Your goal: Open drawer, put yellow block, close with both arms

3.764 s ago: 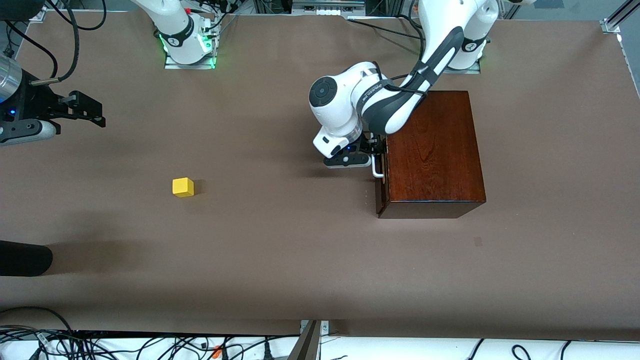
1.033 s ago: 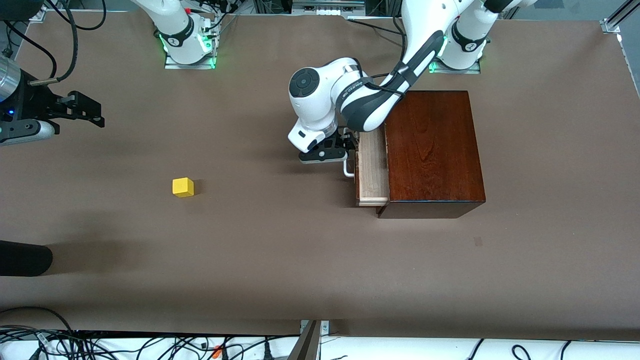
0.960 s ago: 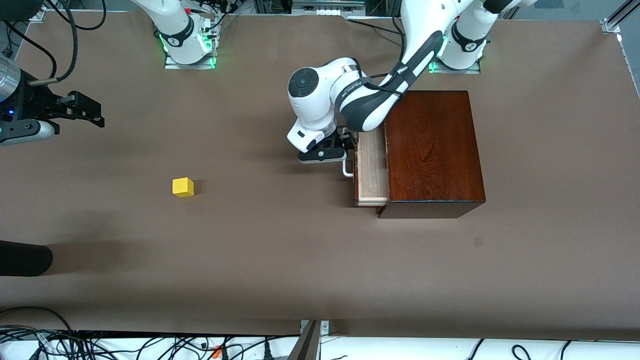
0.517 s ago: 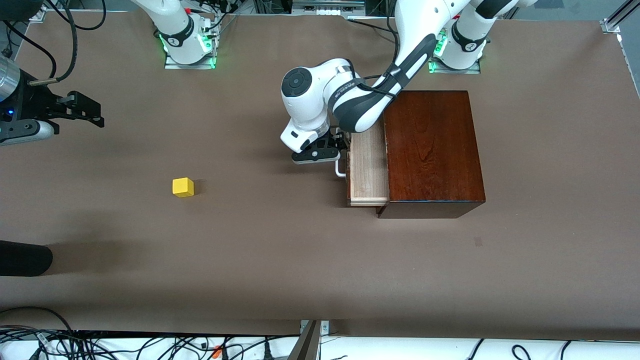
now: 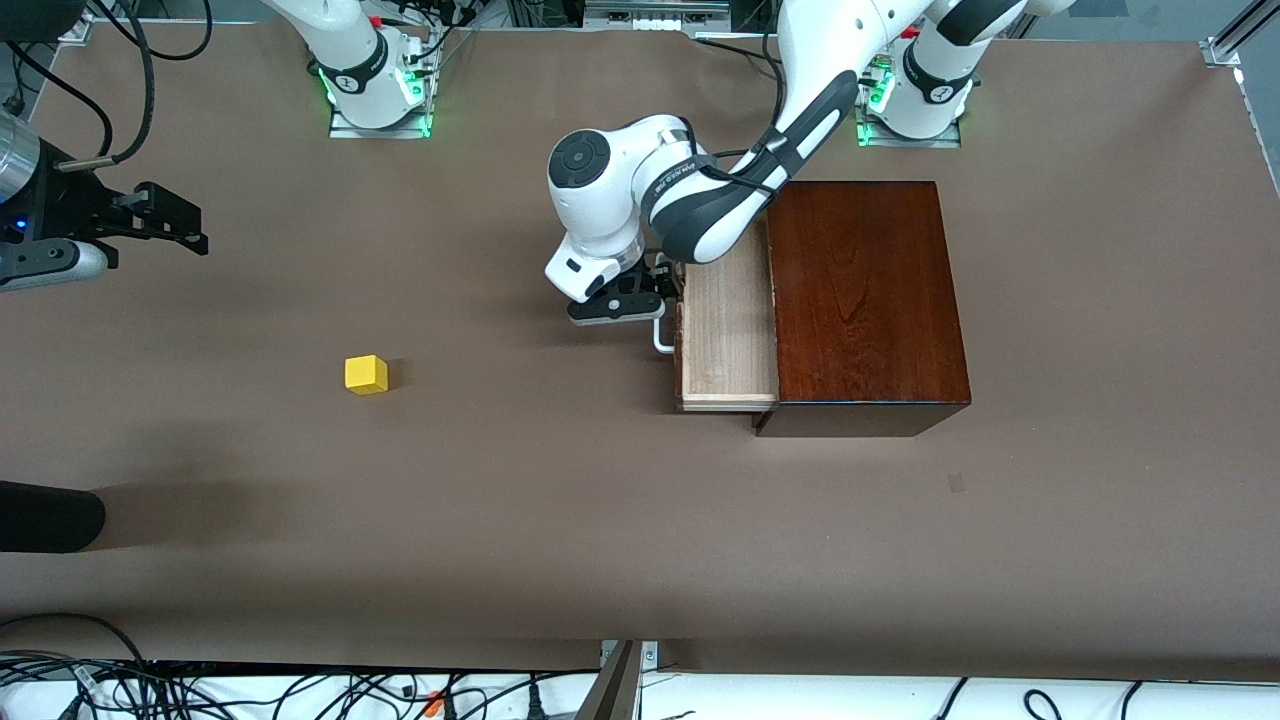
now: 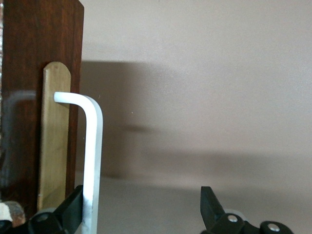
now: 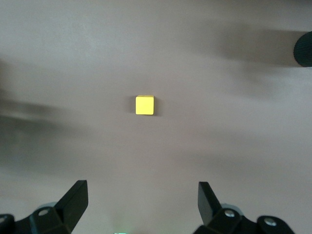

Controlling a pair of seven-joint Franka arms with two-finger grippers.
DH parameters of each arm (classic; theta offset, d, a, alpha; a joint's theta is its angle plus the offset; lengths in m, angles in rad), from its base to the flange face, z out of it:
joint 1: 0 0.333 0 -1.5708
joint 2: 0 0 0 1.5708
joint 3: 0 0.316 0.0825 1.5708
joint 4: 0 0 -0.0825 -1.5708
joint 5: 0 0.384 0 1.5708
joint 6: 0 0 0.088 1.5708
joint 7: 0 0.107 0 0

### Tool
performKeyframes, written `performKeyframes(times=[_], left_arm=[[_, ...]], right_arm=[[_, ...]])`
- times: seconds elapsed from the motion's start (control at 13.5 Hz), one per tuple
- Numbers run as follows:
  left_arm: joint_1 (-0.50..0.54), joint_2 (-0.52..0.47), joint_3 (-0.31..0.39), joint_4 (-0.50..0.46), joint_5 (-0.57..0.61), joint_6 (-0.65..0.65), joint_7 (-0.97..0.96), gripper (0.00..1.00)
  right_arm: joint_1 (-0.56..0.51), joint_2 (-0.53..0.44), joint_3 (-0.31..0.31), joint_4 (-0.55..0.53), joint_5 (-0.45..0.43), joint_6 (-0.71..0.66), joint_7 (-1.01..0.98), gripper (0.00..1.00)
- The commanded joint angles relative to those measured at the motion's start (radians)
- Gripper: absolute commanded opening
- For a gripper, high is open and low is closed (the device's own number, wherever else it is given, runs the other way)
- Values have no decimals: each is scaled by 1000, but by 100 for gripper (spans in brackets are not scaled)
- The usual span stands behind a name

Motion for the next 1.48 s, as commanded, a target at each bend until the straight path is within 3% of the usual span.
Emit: performKeyframes(times=[0.0, 0.44, 0.74, 0.96, 1.4], left_arm=[[-36, 38, -6, 70, -32, 12, -26, 100], [-20, 13, -6, 81, -29, -3, -20, 100], [-15, -50, -10, 81, -38, -120, -4, 100], [43, -162, -10, 66, -149, -198, 95, 100], [273, -434, -12, -11, -324, -358, 330, 100]], right_arm=[[-8, 14, 2, 31, -5, -13, -13, 100], [-8, 14, 2, 31, -5, -13, -13, 100], [-8, 14, 2, 31, -5, -13, -13, 100], [-6, 14, 2, 31, -5, -13, -13, 100], [-6, 14, 2, 31, -14, -8, -13, 100]])
